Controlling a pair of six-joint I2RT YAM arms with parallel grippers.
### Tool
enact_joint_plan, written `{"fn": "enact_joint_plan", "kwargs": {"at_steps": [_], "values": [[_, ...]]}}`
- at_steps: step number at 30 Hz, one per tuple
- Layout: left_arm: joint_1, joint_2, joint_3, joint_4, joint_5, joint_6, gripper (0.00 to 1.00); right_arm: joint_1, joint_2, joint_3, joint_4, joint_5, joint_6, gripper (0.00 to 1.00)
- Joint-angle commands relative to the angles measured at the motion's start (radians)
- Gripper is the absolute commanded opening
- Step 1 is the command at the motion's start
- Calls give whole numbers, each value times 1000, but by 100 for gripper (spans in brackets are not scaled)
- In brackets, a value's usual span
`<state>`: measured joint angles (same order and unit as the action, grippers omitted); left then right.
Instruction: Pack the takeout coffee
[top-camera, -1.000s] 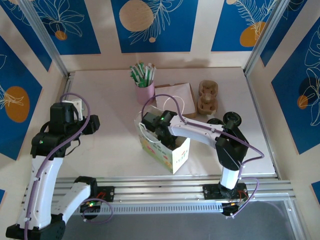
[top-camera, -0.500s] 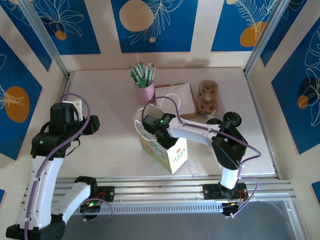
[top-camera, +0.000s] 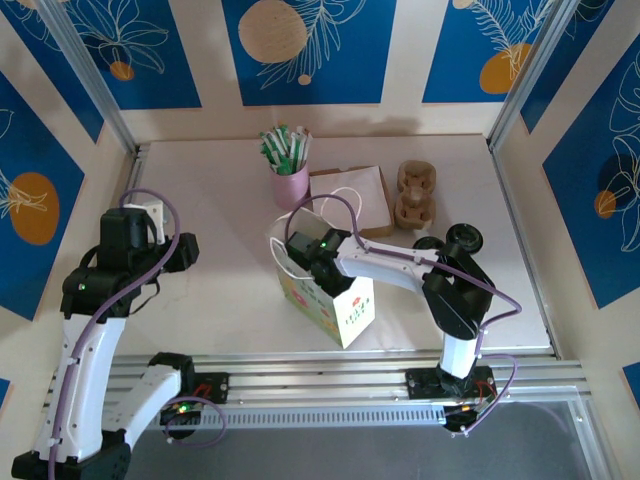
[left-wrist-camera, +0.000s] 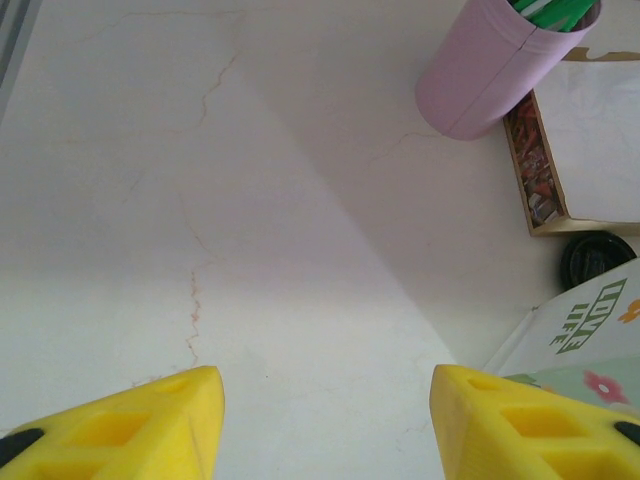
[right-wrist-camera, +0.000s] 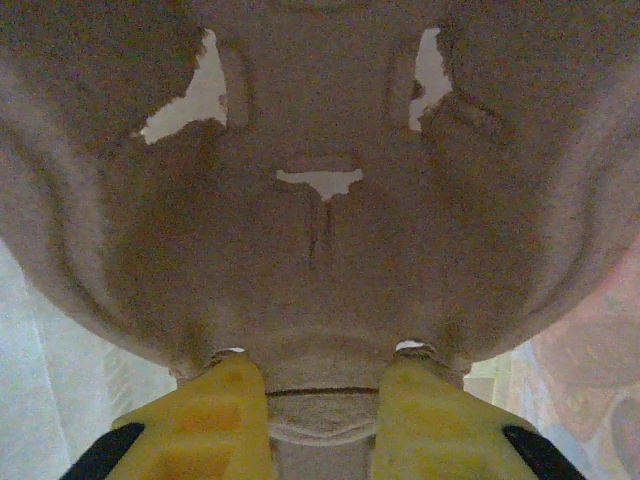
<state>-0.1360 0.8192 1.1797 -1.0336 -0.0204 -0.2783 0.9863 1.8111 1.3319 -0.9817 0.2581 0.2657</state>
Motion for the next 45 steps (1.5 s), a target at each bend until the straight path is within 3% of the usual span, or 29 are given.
{"fn": "enact_joint_plan", "kwargs": {"at_steps": [1,18,24,31,45], "values": [[-5,-11,-8,-14,-13,20,57,12,14,-17,-35,10,34,17],[-7,-3,4,-17,-22,25,57,25,-112,37,-39,97,66,33],[-7,-2,9,-22,-27,26,57,29,-126,41,-43,102,66,43],[-8,-3,12,-23,-30,28,58,26,-164,97,-94,139,58,63],[-10,16,37,-19,-10,26,62,12,-282,336,-197,142,-15,83]]}}
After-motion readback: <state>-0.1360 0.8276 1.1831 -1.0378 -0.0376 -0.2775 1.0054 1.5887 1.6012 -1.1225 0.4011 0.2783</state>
